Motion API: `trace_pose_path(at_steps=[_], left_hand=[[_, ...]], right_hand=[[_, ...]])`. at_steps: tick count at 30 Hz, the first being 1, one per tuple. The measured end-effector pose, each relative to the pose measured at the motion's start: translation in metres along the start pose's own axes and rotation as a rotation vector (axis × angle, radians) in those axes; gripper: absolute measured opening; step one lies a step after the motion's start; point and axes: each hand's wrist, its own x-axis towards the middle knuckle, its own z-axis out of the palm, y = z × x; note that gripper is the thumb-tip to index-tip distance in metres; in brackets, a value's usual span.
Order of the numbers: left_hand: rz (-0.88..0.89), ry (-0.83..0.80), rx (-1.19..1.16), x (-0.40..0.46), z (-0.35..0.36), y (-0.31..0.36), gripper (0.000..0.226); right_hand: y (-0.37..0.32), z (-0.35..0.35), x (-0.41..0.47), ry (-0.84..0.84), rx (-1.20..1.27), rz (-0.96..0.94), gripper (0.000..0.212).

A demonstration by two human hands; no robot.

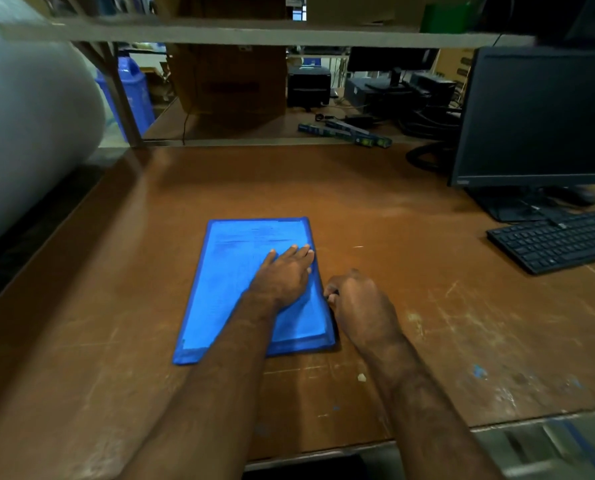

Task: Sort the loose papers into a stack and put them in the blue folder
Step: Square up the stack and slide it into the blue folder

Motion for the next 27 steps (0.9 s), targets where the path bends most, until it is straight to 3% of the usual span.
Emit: trace_pose_path(at_steps=[8, 13, 27], left_hand=[[-0.038, -0.004, -0.035, -0.001, -0.003, 0.007, 0.052], [-0.101, 0.109, -0.163, -0.027, -0.005, 0.010, 0.046], [-0.059, 0.024, -0.070, 0.011, 0.003, -0.025, 0.054]], right_hand=[[0.001, -0.006, -0.028, -0.039, 0.014, 0.004, 0.011], [-0.001, -0.005, -0.008, 0.021, 0.030, 0.033, 0.011], [0.005, 0.011, 0.035, -0.037, 0.039, 0.017, 0.016]])
